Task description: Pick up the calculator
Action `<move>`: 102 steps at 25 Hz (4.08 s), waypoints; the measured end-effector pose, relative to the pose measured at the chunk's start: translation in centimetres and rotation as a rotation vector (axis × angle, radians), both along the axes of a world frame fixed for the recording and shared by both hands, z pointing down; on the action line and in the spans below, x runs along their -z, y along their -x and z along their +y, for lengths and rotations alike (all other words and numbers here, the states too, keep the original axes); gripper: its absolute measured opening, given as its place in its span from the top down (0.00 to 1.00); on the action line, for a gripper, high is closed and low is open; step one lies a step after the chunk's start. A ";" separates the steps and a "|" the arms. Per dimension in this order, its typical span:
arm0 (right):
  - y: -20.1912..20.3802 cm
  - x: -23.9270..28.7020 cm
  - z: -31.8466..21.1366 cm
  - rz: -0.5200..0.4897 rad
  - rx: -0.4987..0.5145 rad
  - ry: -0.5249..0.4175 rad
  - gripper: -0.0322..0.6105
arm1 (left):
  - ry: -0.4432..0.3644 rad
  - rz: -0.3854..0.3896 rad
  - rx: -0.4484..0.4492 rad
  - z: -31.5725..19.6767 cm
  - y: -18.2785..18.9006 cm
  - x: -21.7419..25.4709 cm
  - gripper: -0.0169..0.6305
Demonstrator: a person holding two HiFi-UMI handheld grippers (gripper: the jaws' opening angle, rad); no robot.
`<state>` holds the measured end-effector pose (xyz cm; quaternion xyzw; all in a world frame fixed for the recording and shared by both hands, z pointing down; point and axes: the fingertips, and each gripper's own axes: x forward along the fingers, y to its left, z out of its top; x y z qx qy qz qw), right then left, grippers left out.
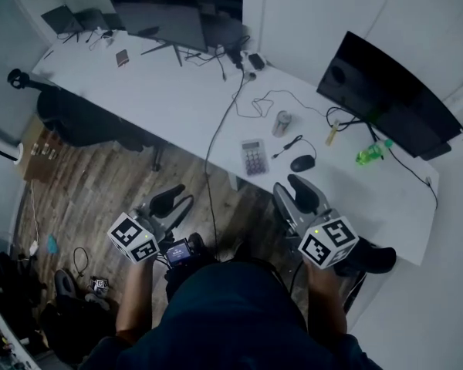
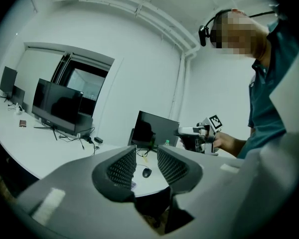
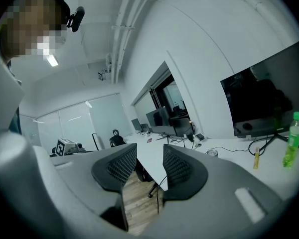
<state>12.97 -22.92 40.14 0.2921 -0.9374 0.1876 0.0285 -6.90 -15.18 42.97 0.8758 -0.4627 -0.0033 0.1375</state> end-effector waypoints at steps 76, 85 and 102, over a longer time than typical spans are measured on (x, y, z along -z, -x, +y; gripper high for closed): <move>-1.0 -6.5 -7.3 0.103 -0.505 0.225 0.72 | 0.662 -0.215 -0.497 -30.0 -7.5 -34.2 0.65; -1.9 -6.3 -7.1 0.100 -0.510 0.222 0.72 | 0.690 -0.202 -0.509 -29.7 -7.8 -34.0 0.77; -0.1 -4.4 -9.3 0.092 -0.427 0.164 0.72 | 0.271 -0.300 -0.515 -29.6 -9.0 -21.9 0.85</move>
